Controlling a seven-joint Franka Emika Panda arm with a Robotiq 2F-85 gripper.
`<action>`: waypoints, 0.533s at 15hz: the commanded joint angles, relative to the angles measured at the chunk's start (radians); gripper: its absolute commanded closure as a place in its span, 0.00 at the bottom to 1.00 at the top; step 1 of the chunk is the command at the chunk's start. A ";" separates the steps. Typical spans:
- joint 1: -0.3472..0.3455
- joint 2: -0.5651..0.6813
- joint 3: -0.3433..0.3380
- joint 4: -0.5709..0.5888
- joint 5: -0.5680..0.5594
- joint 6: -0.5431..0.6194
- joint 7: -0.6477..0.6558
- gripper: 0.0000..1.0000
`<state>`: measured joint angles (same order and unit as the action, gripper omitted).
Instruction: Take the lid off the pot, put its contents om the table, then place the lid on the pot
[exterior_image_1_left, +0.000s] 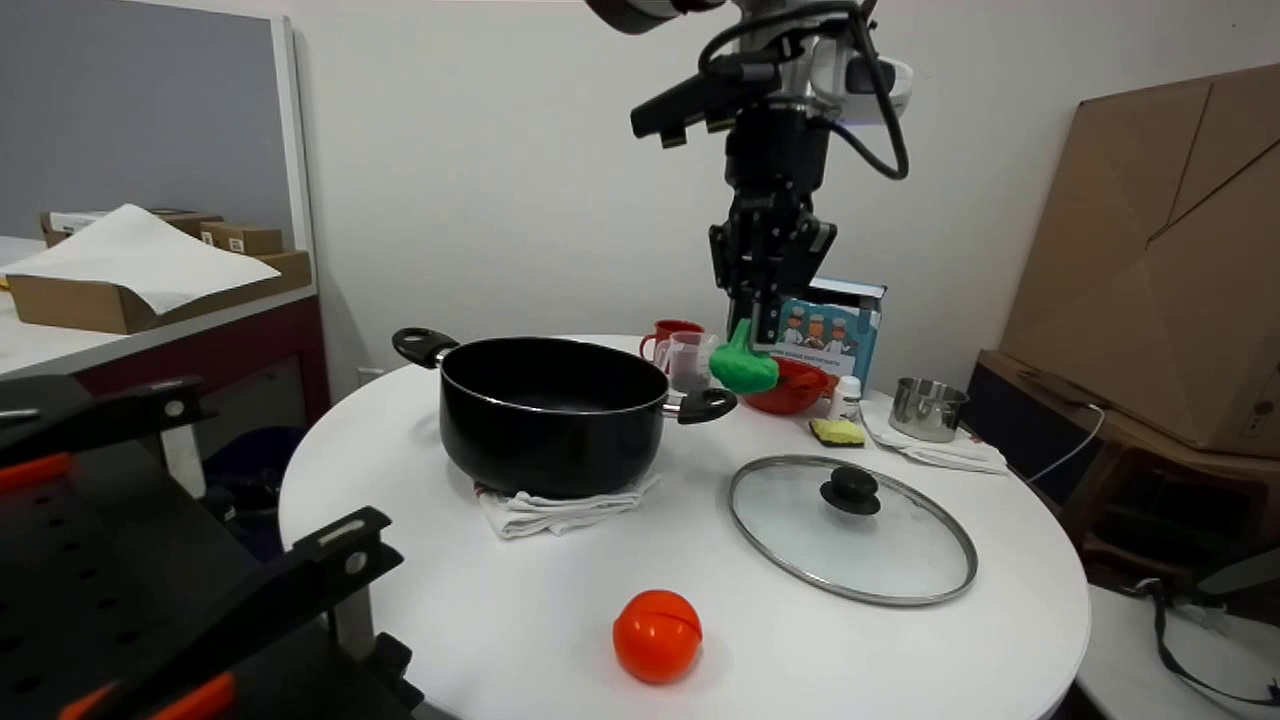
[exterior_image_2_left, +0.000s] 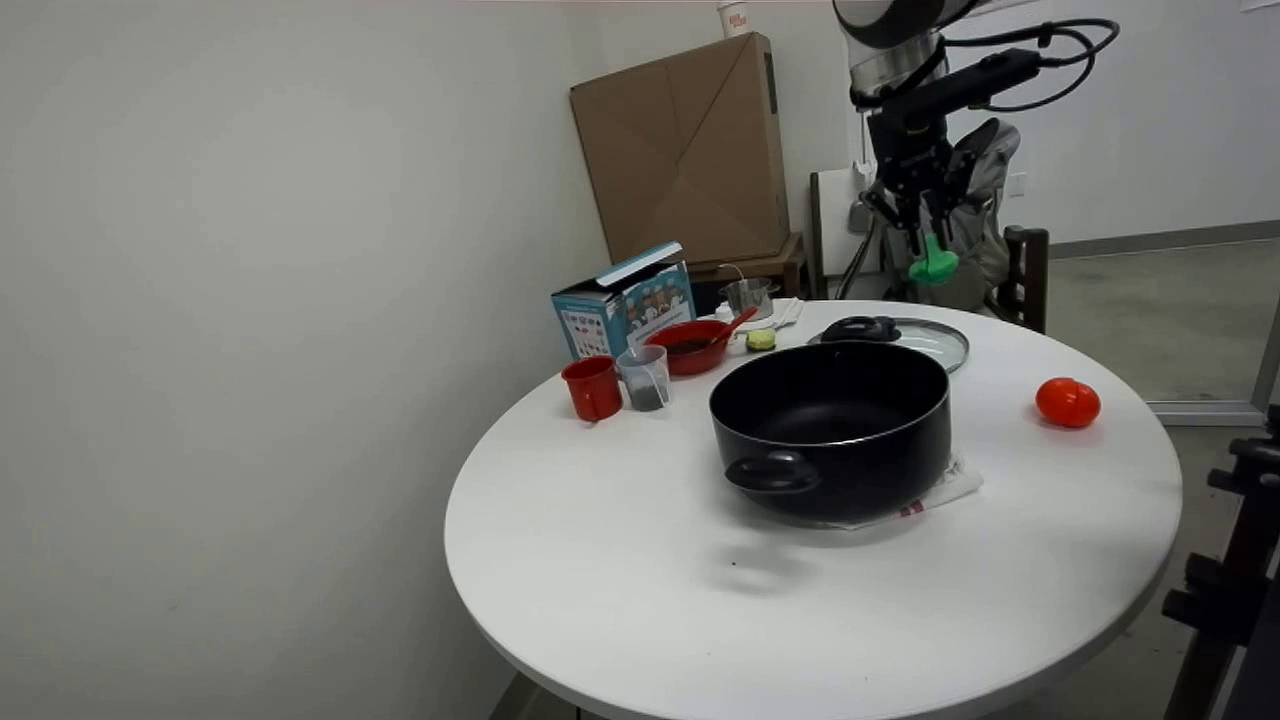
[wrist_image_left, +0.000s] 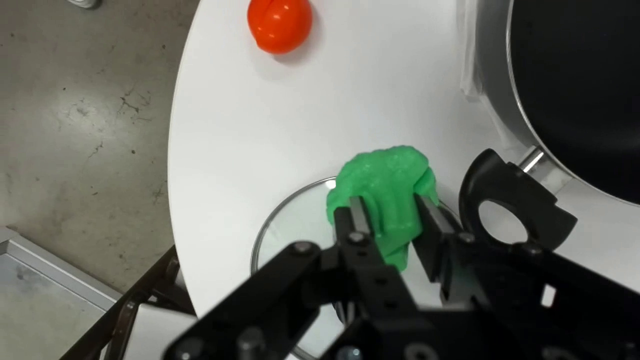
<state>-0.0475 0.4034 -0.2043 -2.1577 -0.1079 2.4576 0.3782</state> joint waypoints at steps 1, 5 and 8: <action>0.013 0.165 0.001 0.146 0.004 -0.048 0.022 0.92; 0.021 0.302 -0.003 0.283 0.006 -0.103 0.011 0.92; 0.017 0.367 -0.005 0.356 0.011 -0.156 0.001 0.92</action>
<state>-0.0364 0.6953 -0.2004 -1.9074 -0.1069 2.3798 0.3802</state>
